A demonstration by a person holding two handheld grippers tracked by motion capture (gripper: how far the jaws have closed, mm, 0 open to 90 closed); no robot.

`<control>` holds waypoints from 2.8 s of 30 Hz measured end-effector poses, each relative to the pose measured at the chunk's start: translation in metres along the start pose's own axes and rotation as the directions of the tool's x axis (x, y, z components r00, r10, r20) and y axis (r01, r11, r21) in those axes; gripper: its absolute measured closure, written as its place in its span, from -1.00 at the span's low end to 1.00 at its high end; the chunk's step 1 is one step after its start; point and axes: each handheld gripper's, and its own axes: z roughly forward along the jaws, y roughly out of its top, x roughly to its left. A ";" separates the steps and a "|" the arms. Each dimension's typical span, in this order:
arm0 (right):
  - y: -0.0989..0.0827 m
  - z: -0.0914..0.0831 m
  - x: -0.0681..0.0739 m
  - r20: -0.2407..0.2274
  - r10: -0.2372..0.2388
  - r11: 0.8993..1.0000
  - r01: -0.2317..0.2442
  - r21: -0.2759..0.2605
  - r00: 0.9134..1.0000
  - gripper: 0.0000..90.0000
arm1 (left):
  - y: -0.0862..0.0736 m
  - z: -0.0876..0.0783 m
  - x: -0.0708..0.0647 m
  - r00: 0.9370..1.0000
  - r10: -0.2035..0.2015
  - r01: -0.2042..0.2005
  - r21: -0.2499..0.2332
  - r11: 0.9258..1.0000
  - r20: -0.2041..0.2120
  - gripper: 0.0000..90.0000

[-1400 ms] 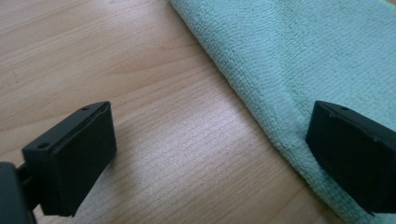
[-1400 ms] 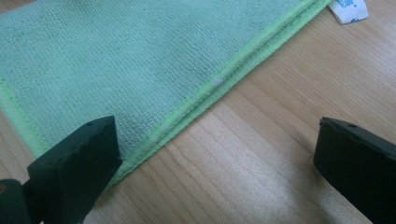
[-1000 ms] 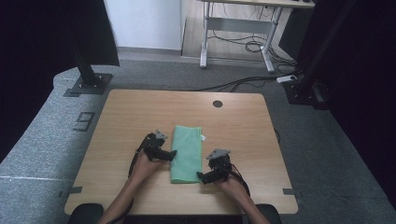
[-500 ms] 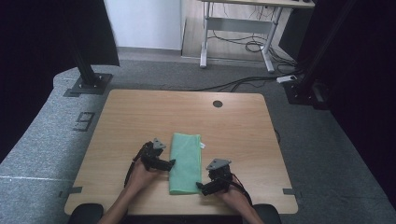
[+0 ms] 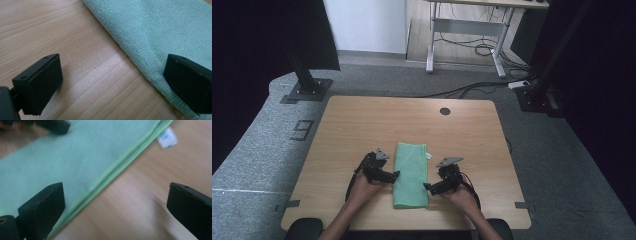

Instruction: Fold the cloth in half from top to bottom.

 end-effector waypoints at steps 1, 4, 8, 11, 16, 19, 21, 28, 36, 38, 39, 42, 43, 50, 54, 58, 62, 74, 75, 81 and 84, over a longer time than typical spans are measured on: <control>0.004 0.001 -0.003 0.002 -0.004 1.000 0.004 -0.004 1.000 -0.91 | 0.000 0.000 0.000 1.000 0.000 0.000 0.000 1.000 0.000 -0.95; 0.016 0.004 -0.009 0.011 -0.011 1.000 0.011 -0.007 1.000 -0.79 | 0.000 0.000 0.000 1.000 0.000 0.000 0.000 1.000 -0.001 -0.95; 0.032 0.011 -0.016 0.033 -0.019 1.000 0.019 -0.008 0.999 -0.69 | 0.000 0.000 0.000 1.000 0.003 -0.003 0.003 1.000 0.000 -0.95; 0.041 0.017 -0.023 0.051 -0.015 1.000 0.015 -0.011 0.999 -0.62 | 0.000 0.000 0.000 1.000 0.000 0.000 0.001 1.000 0.000 -0.95; 0.054 0.025 -0.034 0.058 0.005 1.000 -0.004 -0.019 0.998 -0.43 | 0.000 0.000 0.000 1.000 -0.003 0.003 0.000 1.000 -0.001 -0.95; 0.060 0.032 -0.039 0.052 0.013 1.000 -0.012 -0.017 0.999 -0.30 | 0.000 0.000 0.000 1.000 -0.002 0.002 0.000 1.000 -0.001 -0.95; 0.065 0.037 -0.041 0.057 0.005 1.000 -0.005 -0.007 0.998 -0.24 | 0.000 0.000 0.000 1.000 -0.002 0.002 0.000 1.000 -0.001 -0.95; 0.082 0.047 -0.048 0.078 0.003 1.000 -0.002 -0.008 0.997 -0.06 | 0.000 0.000 0.000 1.000 -0.002 0.002 0.000 1.000 0.000 -0.95; 0.092 0.064 -0.058 0.093 0.030 0.999 -0.032 0.021 0.995 0.10 | 0.000 0.000 0.000 1.000 -0.002 0.002 0.000 1.000 -0.001 -0.95; 0.092 0.068 -0.061 0.105 0.035 0.999 -0.038 0.029 0.994 0.12 | 0.000 0.000 0.000 1.000 -0.003 0.003 0.000 1.000 -0.001 -0.95; 0.092 0.070 -0.063 0.111 0.037 0.999 -0.041 0.035 0.993 0.14 | 0.000 0.000 0.000 1.000 -0.003 0.003 0.000 1.000 -0.001 -0.95; 0.090 0.074 -0.068 0.125 0.030 0.998 -0.037 0.051 0.992 0.17 | 0.000 0.000 0.000 1.000 -0.002 0.002 0.000 1.000 -0.001 -0.95; 0.089 0.075 -0.069 0.116 0.031 0.998 -0.037 0.050 0.993 0.18 | 0.000 0.000 0.000 1.000 -0.002 0.002 0.000 1.000 -0.001 -0.95; 0.088 0.075 -0.066 0.088 0.008 0.999 -0.012 0.049 0.996 0.56 | 0.000 0.000 0.000 1.000 -0.003 0.003 0.001 1.000 0.000 -0.95; 0.088 0.075 -0.065 0.053 0.018 0.999 -0.020 0.050 0.998 0.80 | 0.000 0.000 0.000 1.000 -0.002 0.002 0.001 1.000 0.000 -0.95; 0.088 0.075 -0.064 0.055 0.006 0.999 -0.009 0.052 0.998 0.85 | 0.000 0.000 0.000 1.000 -0.002 0.002 0.001 1.000 0.000 -0.95; 0.089 0.071 -0.060 0.070 -0.033 0.998 0.030 0.048 0.997 0.86 | 0.000 0.000 0.000 1.000 -0.003 0.003 0.000 1.000 -0.001 -0.95; 0.102 0.037 -0.046 0.025 -0.070 0.997 0.070 -0.014 0.997 0.86 | 0.000 0.000 -0.001 1.000 -0.007 0.007 0.000 1.000 -0.005 -0.95; 0.102 0.034 -0.044 0.020 -0.072 0.997 0.073 -0.021 0.997 0.86 | 0.000 0.000 -0.001 1.000 -0.007 0.007 0.000 1.000 -0.006 -0.95; 0.103 0.015 -0.032 -0.020 -0.093 0.994 0.092 -0.060 0.995 0.85 | 0.000 0.000 -0.001 1.000 -0.007 0.007 -0.002 1.000 -0.007 -0.95; 0.101 0.007 -0.025 -0.037 -0.116 0.991 0.114 -0.070 0.993 0.85 | 0.000 0.000 -0.001 1.000 -0.008 0.008 0.000 1.000 -0.007 -0.95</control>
